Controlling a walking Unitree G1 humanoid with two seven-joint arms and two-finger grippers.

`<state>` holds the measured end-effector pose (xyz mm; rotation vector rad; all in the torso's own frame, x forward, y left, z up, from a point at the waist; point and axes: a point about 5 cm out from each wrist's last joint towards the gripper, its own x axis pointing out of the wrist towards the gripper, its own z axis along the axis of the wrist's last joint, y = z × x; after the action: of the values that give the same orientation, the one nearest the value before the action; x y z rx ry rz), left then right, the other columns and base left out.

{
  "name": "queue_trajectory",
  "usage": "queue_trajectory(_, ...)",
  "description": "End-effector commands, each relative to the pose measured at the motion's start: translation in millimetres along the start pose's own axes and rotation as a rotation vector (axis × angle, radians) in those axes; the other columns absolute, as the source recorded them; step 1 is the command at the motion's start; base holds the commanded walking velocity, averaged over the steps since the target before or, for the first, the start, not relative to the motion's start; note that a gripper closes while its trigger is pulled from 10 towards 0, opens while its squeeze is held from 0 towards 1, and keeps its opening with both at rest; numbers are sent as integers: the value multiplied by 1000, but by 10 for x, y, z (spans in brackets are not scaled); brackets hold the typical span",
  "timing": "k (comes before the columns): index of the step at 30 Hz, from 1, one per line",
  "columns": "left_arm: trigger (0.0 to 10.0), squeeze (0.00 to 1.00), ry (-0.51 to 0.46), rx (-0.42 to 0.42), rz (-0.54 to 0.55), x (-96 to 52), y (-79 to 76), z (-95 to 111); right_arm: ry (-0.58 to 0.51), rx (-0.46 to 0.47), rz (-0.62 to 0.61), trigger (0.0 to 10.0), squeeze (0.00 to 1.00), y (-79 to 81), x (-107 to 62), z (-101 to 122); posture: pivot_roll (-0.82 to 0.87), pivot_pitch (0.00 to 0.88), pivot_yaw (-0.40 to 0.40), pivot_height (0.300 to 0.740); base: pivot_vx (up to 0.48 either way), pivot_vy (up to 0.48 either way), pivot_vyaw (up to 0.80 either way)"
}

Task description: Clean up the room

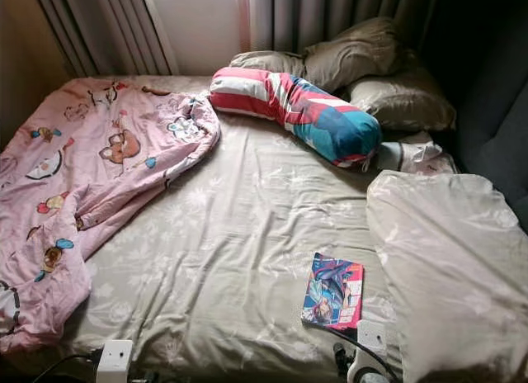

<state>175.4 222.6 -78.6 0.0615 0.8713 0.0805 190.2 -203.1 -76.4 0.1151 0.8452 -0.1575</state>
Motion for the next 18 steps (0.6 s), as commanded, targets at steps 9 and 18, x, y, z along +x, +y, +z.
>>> queue_trajectory(9, 10000, 0, 44, -27, 12, -14, 6, -83, 94, -4, -5, 10000, 0, -98, -61, -225, -11, 0, 17, 740, 0, 95, 115)
queue_trajectory(18, 10000, 0, 42, -24, 11, -11, 15, -69, 103, 19, -8, 10000, 0, -98, -71, -261, -9, 0, 21, 740, 0, 326, 249)
